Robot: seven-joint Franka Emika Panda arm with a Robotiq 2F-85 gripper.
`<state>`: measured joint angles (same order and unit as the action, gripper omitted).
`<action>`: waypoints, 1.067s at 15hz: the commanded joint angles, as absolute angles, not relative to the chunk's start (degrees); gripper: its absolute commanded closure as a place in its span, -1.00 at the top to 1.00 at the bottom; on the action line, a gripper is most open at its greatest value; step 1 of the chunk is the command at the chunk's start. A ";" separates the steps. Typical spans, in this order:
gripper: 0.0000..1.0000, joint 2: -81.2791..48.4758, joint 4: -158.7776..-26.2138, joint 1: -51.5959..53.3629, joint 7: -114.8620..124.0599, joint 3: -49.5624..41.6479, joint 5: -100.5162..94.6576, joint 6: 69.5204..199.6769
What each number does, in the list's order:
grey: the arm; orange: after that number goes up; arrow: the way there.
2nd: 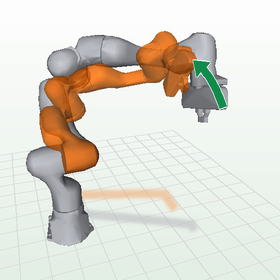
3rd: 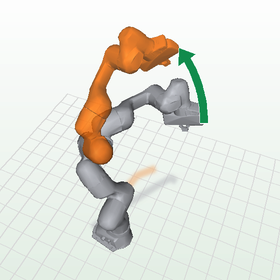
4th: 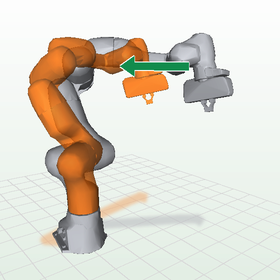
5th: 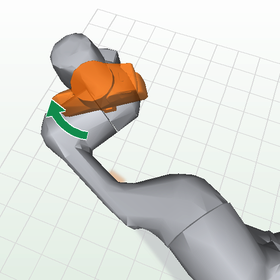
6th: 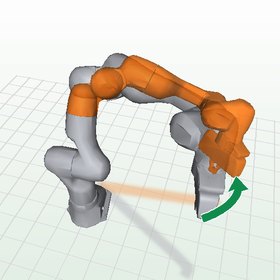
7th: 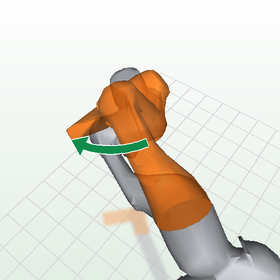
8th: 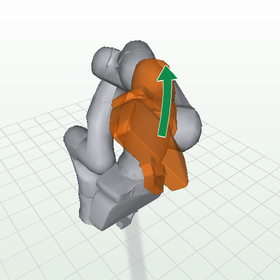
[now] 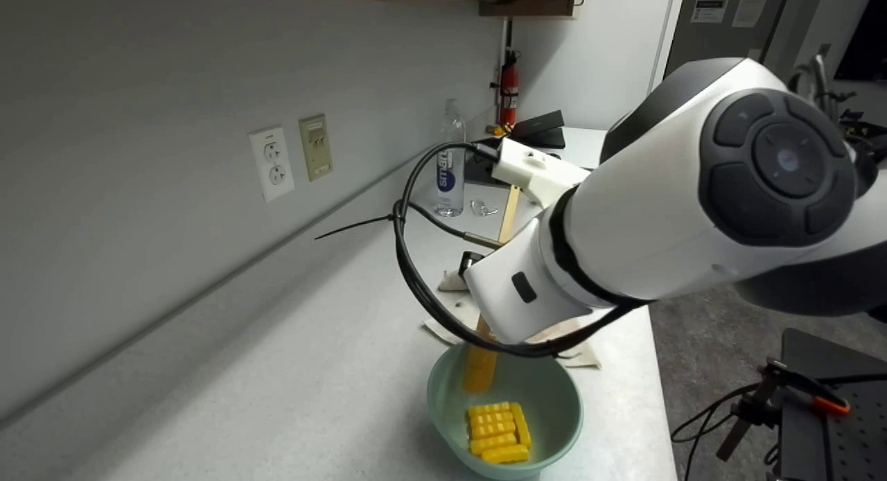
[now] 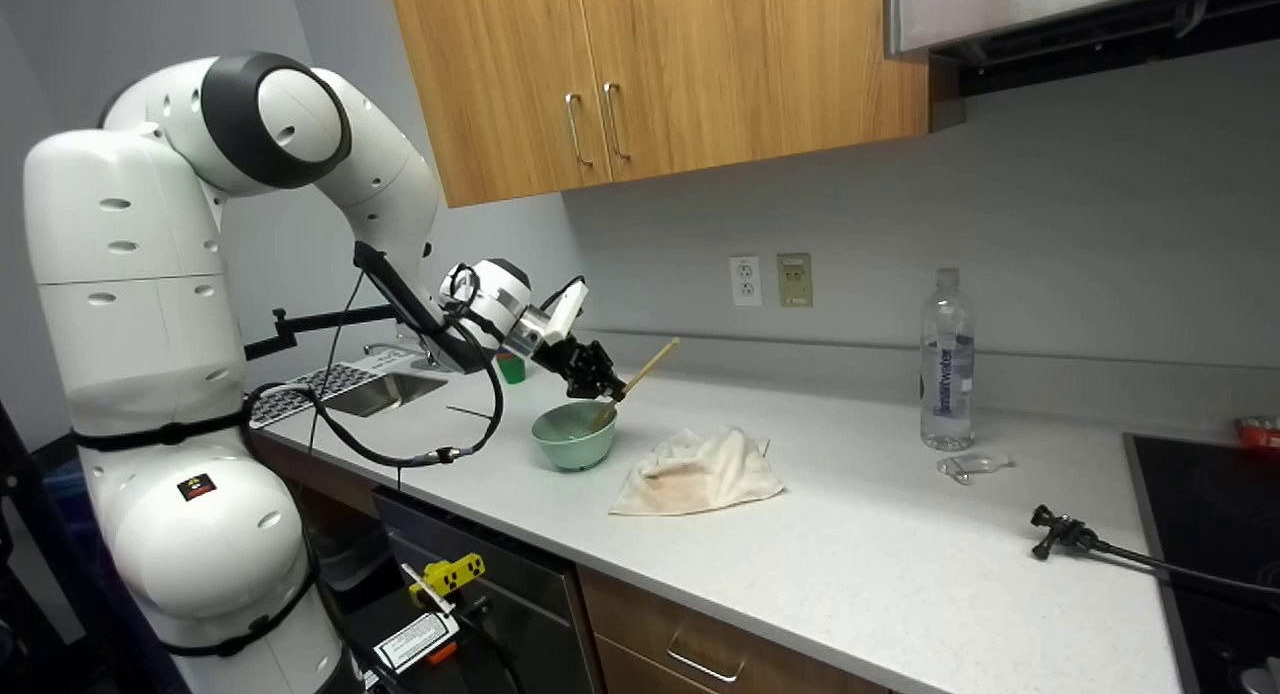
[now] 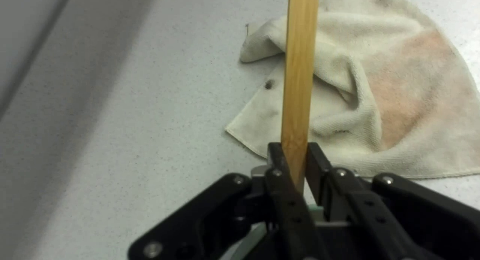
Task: Use the spatula to stir the contents of the blue bowl
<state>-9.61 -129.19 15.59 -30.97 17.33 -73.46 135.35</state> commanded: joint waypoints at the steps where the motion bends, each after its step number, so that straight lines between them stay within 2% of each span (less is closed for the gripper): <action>1: -0.91 -8.23 -129.68 16.32 -27.64 17.10 -77.34 133.41; 16: -0.91 -13.80 -128.72 16.63 -31.38 20.40 -59.97 140.98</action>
